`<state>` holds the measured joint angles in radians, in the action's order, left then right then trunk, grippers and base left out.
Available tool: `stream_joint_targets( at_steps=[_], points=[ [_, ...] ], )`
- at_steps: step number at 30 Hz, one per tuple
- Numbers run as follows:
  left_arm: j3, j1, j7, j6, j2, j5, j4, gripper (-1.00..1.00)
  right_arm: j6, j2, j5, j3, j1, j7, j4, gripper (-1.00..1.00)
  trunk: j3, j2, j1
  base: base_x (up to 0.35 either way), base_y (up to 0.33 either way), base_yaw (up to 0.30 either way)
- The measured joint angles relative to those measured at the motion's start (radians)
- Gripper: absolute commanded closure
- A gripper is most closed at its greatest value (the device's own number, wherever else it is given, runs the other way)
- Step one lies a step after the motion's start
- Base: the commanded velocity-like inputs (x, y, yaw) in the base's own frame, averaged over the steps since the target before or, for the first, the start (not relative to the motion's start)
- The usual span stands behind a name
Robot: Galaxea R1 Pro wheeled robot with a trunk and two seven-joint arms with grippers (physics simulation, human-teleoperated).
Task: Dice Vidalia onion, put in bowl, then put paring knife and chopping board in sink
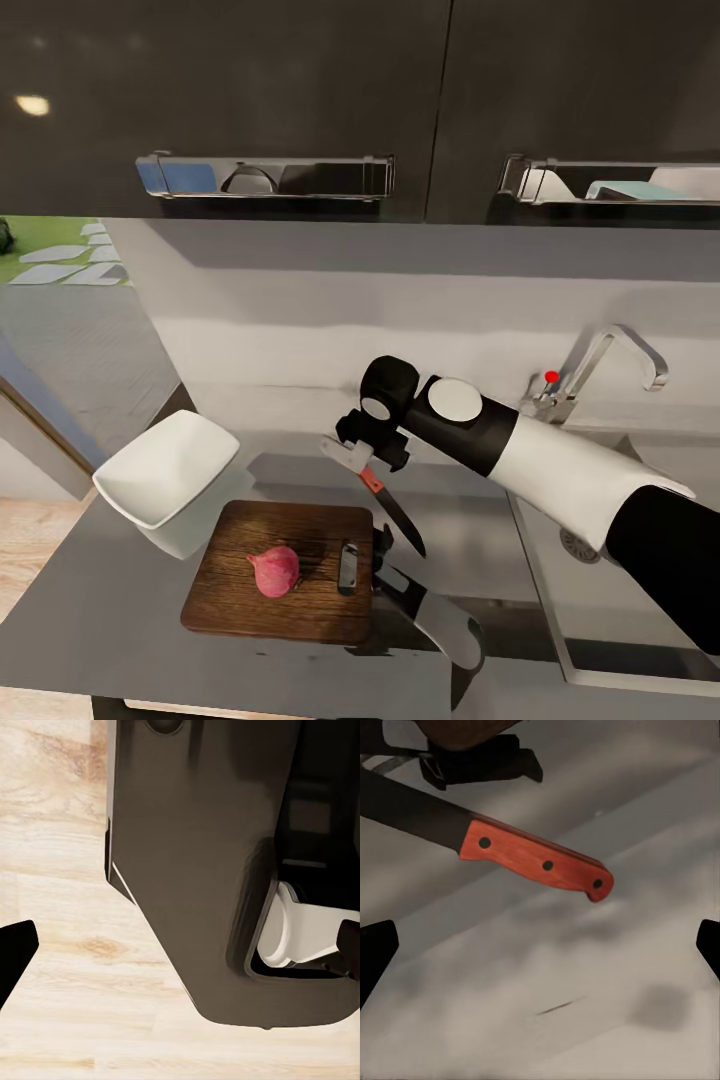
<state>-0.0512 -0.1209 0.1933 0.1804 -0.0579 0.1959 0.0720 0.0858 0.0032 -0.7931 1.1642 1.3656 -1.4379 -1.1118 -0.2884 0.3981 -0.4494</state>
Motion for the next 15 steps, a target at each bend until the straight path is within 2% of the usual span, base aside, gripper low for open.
stream_joint_targets(
  at_steps=[2,3,6,11,15],
  points=[
    [0.000,0.000,0.000,0.000,0.000,0.000,0.000,-1.00,0.002,0.000,-0.001,0.009,-0.001,0.002,0.000,-1.00,0.000,0.000,0.000,0.000,0.000,0.000],
    [0.000,0.000,0.000,0.000,0.000,0.000,0.001,-1.00,0.003,0.001,-0.002,0.053,-0.003,0.003,0.000,-1.00,0.000,0.000,0.000,0.000,0.000,0.000],
    [0.000,0.000,0.000,0.000,0.000,0.000,0.001,-1.00,0.004,0.001,-0.002,0.089,-0.003,0.004,0.000,-1.00,0.000,0.000,0.000,0.000,0.000,0.000],
    [0.000,0.000,0.000,0.000,0.000,0.001,0.001,-1.00,0.023,0.000,0.005,0.105,-0.003,0.004,-0.001,-1.00,0.000,0.000,0.000,0.000,0.000,0.000],
    [0.000,0.000,0.000,0.000,0.000,0.001,0.001,-1.00,0.071,-0.004,0.045,0.107,-0.003,0.003,0.000,-1.00,0.000,0.000,0.000,0.000,0.000,0.000]
  ],
)
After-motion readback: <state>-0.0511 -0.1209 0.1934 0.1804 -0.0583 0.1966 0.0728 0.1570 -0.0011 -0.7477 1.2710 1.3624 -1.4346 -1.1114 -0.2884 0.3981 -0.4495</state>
